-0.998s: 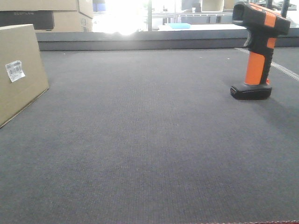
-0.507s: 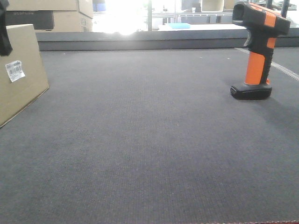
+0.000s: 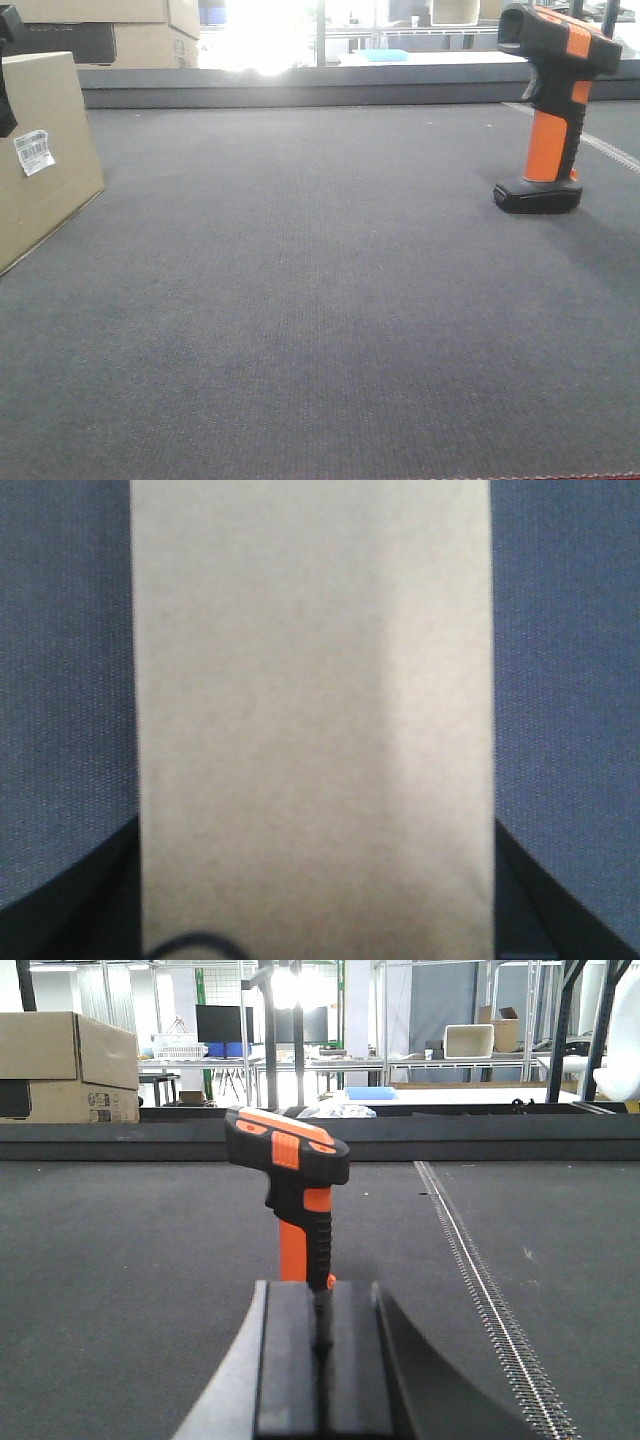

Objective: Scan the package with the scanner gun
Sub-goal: 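Grasp the cardboard box top with the left gripper and tilt it up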

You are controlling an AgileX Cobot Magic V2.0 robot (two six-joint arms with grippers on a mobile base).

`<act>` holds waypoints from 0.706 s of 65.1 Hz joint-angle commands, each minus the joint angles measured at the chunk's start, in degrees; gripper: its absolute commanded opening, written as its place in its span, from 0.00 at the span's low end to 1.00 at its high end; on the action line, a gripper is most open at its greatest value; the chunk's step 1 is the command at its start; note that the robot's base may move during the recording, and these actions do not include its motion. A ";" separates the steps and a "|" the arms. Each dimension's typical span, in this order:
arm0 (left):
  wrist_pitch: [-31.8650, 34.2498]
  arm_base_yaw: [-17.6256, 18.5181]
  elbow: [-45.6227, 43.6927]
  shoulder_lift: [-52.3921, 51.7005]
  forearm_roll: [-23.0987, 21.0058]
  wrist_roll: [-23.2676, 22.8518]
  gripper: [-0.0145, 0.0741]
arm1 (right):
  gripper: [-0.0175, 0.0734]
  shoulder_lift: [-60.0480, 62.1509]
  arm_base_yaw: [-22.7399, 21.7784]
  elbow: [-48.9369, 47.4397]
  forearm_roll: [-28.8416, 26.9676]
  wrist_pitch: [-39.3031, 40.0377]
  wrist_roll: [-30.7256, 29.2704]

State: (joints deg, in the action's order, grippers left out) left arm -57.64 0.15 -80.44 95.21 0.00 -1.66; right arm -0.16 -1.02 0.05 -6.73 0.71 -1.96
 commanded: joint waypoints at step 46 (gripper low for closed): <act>-0.70 3.20 -8.97 -0.10 -19.16 -0.46 0.22 | 0.01 0.16 0.07 -0.05 0.77 6.29 -0.10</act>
State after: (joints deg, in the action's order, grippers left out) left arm -59.28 1.27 -88.62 95.42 -16.93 -1.77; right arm -0.16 -1.02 0.05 -6.53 2.00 -1.96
